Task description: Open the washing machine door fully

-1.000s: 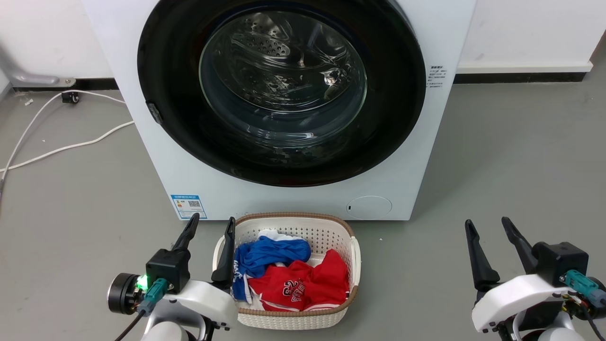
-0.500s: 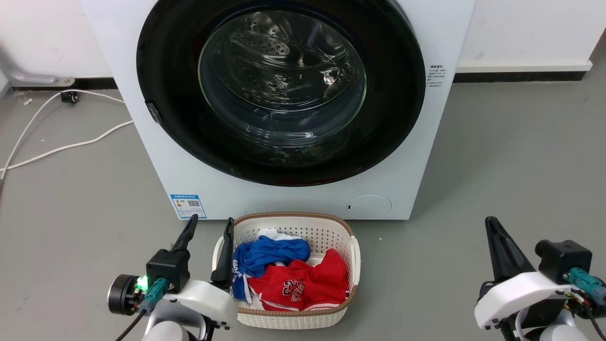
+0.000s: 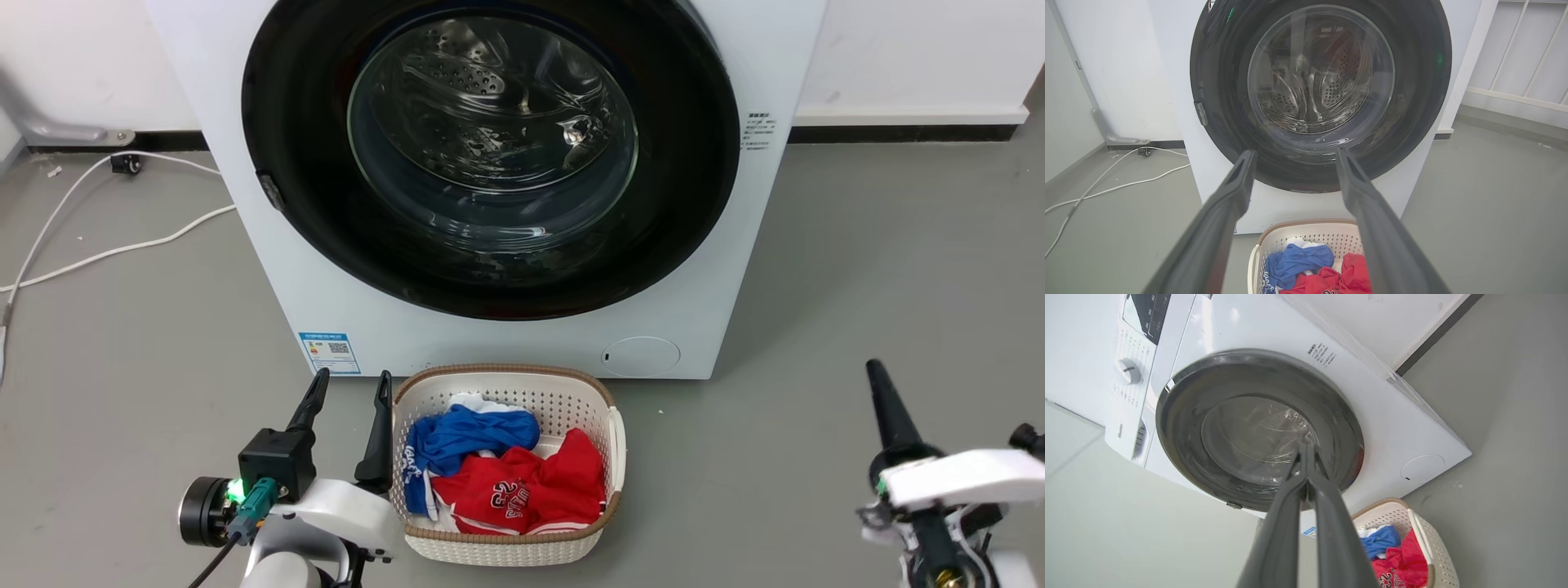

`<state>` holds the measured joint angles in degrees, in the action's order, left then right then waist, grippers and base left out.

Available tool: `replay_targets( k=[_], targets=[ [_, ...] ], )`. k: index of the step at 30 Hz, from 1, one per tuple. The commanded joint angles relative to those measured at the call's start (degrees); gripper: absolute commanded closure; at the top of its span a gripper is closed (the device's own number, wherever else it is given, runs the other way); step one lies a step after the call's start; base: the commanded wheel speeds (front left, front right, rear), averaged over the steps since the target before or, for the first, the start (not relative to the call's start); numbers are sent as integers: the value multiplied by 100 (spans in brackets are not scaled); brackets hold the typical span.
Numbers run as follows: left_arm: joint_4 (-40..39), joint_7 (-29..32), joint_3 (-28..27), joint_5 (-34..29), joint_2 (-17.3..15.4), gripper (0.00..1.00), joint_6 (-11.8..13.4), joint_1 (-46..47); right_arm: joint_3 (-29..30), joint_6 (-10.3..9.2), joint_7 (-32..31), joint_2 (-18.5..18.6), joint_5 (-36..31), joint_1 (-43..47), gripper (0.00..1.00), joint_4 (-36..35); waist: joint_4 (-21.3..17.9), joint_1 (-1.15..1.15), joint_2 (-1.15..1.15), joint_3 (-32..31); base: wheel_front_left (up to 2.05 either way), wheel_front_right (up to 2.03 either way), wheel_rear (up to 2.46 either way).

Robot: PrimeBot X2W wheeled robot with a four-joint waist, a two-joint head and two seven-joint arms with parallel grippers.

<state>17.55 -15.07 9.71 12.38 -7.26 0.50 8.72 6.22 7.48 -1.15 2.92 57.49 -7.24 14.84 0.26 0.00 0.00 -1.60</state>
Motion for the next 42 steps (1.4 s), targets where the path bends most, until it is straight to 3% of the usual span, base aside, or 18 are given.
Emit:
replay_targets(
  k=[1,5,8,14,20,30,42],
  targets=[
    [-16,-15,-6,21,-3,0,12,1,63,2,-34,-4,293,-144,100,77,20,0,0,13,0,0,0],
    [-64,-15,-16,40,17,0,26,21,427,3,-169,-3,1589,-560,100,480,80,0,0,85,0,0,0],
    [-130,-15,5,22,27,0,44,40,797,3,-353,-3,2113,-965,100,830,130,0,0,202,0,0,0],
    [-333,-15,38,-23,37,0,53,240,1421,3,-753,309,2711,-2046,100,1701,248,0,0,671,0,0,0],
    [-609,-15,131,-89,119,0,45,584,1654,3,-1262,922,3011,-3392,100,2891,434,0,0,1328,0,0,0],
    [-1117,-15,298,-229,281,0,15,1058,1074,3,-1968,1859,2418,-5559,100,4140,776,0,0,2247,0,0,0],
    [-1221,-15,414,-292,378,0,-26,1303,317,3,-2470,1846,1548,-7019,100,4651,1003,0,0,2668,0,0,0]
  ],
)
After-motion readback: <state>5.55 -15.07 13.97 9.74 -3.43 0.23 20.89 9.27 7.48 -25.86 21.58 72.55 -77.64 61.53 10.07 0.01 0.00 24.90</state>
